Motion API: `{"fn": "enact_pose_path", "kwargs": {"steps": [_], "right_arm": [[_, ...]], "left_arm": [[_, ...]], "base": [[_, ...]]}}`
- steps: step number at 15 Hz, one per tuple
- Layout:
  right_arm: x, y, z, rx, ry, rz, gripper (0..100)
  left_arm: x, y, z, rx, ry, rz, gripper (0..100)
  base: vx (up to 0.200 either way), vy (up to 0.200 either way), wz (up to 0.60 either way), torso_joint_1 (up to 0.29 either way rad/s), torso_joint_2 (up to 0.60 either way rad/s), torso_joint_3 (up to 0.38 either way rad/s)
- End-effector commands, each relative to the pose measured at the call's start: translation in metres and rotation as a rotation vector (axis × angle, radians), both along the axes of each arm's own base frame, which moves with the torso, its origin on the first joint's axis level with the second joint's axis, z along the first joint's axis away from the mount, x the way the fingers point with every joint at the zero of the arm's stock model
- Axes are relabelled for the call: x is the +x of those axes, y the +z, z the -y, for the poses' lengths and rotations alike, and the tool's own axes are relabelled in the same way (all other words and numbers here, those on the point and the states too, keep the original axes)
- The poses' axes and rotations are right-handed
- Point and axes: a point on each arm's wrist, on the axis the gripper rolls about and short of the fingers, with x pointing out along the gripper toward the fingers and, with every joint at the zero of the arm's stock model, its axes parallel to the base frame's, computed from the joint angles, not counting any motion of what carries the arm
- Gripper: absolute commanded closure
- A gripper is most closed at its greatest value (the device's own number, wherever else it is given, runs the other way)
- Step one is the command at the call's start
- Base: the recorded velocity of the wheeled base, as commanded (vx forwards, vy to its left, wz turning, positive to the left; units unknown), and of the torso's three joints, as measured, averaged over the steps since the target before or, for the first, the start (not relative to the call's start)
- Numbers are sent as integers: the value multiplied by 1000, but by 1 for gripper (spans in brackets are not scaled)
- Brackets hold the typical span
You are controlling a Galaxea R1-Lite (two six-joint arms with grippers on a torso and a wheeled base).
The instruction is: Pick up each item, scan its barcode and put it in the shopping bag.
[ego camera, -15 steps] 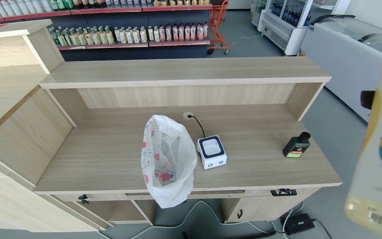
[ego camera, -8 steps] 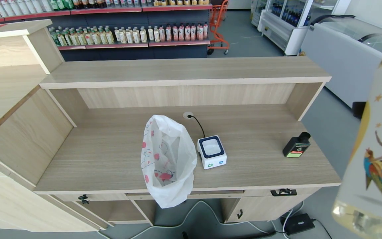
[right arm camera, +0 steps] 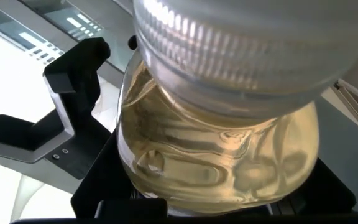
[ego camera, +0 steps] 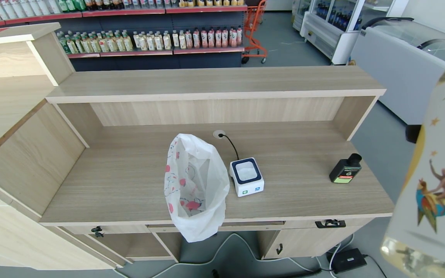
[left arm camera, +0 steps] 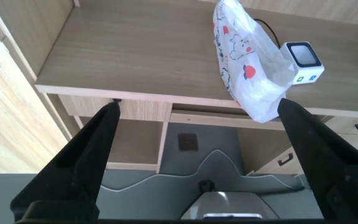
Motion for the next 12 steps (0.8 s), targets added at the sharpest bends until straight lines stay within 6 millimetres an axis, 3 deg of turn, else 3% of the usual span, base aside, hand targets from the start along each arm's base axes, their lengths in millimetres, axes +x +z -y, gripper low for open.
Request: {"fn": "enact_pose_path", "kwargs": {"steps": [1, 5, 9, 12], "right_arm": [[2, -2, 1, -2, -12, 4, 100], [35, -42, 19, -104, -221, 267, 100], [114, -93, 50, -490, -588, 826, 100], [161, -113, 57, -646, -585, 1154, 100]], "left_arm": [[0, 0, 0, 0, 0, 0, 0], [0, 0, 0, 0, 0, 0, 0], [0, 0, 0, 0, 0, 0, 0], [0, 0, 0, 0, 0, 0, 0]], "base": [[0, 0, 0, 0, 0, 0], [0, 0, 0, 0, 0, 0], [0, 0, 0, 0, 0, 0], [0, 0, 0, 0, 0, 0]]}}
